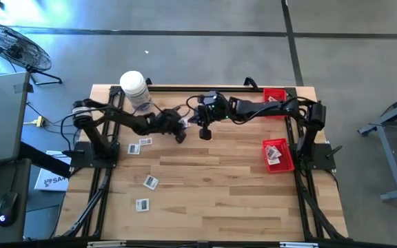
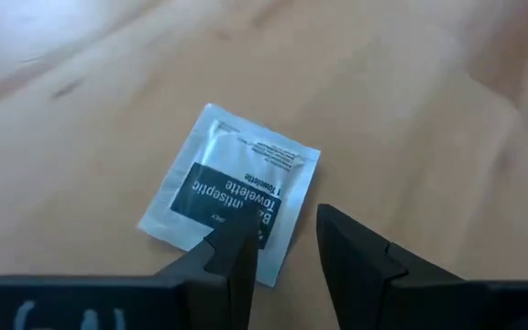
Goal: Pick & Place First Aid Supplies
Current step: Put the towelette pack into the bottom basket
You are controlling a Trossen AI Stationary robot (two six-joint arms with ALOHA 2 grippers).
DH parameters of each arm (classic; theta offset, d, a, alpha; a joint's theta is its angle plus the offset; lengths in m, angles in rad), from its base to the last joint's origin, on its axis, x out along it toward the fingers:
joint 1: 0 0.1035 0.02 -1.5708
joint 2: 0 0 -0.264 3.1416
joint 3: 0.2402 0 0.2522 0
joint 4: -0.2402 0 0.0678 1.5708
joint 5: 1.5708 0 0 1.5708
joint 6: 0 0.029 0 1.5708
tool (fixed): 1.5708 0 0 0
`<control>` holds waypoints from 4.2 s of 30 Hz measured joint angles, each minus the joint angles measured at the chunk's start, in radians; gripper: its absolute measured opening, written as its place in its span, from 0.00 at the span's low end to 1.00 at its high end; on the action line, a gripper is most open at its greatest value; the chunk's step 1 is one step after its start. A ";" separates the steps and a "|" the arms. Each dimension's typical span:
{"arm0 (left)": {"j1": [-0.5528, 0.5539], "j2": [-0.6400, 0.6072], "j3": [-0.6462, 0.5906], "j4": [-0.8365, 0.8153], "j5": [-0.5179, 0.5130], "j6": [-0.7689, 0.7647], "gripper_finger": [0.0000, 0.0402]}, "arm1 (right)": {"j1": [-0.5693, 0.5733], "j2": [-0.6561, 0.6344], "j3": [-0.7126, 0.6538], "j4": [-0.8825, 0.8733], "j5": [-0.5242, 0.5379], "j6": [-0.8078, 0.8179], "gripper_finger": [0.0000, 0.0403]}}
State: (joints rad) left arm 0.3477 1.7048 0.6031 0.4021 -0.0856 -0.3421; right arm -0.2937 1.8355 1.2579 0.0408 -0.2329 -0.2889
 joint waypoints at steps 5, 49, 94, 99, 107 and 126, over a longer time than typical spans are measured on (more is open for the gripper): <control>-0.065 -0.024 -0.001 -0.002 -0.076 0.196 0.28 | 0.000 0.000 0.000 -0.003 0.002 0.009 0.00; -0.100 0.099 0.032 0.108 -0.272 0.389 0.28 | 0.000 -0.025 -0.045 -0.043 0.009 0.048 0.00; -0.079 0.045 0.064 -0.066 -0.225 0.180 0.00 | 0.053 -0.102 -0.046 -0.265 0.055 0.035 0.00; -0.079 0.015 0.064 -0.052 -0.173 0.167 0.00 | 0.053 -0.103 -0.076 -0.270 0.062 0.024 0.00; -0.079 -0.085 0.065 -0.072 -0.069 0.127 0.00 | 0.038 -0.109 -0.203 -0.078 0.092 -0.027 0.01; -0.096 -0.186 0.068 0.062 0.173 0.107 0.00 | 0.039 -0.109 -0.373 0.271 0.088 -0.145 0.47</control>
State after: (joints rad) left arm 0.2515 1.5188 0.6708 0.4640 0.0878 -0.2354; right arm -0.2546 1.7260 0.8845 0.3115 -0.1445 -0.4336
